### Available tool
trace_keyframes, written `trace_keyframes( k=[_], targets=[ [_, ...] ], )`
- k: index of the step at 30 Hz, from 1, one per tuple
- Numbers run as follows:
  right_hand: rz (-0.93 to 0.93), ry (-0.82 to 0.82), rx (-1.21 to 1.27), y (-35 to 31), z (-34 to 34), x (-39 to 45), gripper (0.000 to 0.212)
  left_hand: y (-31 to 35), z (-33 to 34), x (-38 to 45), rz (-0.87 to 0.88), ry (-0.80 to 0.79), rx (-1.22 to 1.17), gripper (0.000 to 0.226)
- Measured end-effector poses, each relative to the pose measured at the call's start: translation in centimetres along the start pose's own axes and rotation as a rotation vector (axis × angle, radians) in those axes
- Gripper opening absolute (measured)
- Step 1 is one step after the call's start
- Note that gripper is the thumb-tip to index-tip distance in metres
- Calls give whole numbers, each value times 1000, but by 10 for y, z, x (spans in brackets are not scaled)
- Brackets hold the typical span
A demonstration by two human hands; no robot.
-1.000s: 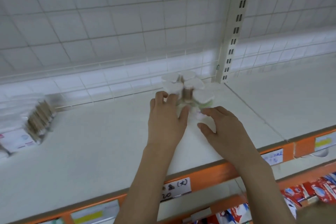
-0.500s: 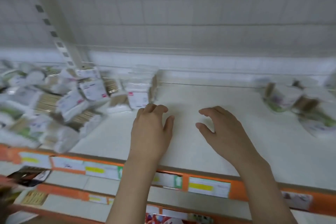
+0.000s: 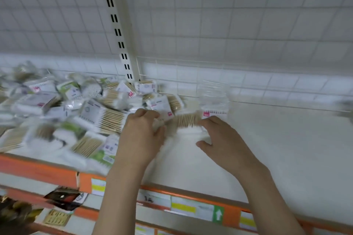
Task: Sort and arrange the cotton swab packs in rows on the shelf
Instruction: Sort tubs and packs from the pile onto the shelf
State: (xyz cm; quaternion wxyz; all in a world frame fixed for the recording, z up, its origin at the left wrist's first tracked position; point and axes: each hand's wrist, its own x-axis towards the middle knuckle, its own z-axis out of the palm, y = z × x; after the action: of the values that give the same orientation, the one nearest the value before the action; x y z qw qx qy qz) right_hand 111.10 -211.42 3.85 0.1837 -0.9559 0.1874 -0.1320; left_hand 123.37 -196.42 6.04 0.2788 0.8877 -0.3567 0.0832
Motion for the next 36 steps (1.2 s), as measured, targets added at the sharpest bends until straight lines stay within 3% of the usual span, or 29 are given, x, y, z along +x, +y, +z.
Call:
trace_keyframes(
  k=[11, 20, 29, 32, 36],
  targets=[
    [75, 11, -145, -22, 34, 32, 49, -34, -2, 62, 88, -61, 41, 46],
    [49, 77, -135, -25, 34, 47, 22, -40, 7, 97, 104, -321, 224, 43],
    [-27, 209, -43, -31, 29, 46, 25, -42, 10, 97, 93, -308, 254, 34],
    [-43, 269, -32, -35, 24, 44, 16, -42, 7, 96, 99, -248, 155, 41],
    [-75, 399, -3, -43, 7, 40, 11, -39, -2, 88, 161, -98, -149, 43]
  ],
)
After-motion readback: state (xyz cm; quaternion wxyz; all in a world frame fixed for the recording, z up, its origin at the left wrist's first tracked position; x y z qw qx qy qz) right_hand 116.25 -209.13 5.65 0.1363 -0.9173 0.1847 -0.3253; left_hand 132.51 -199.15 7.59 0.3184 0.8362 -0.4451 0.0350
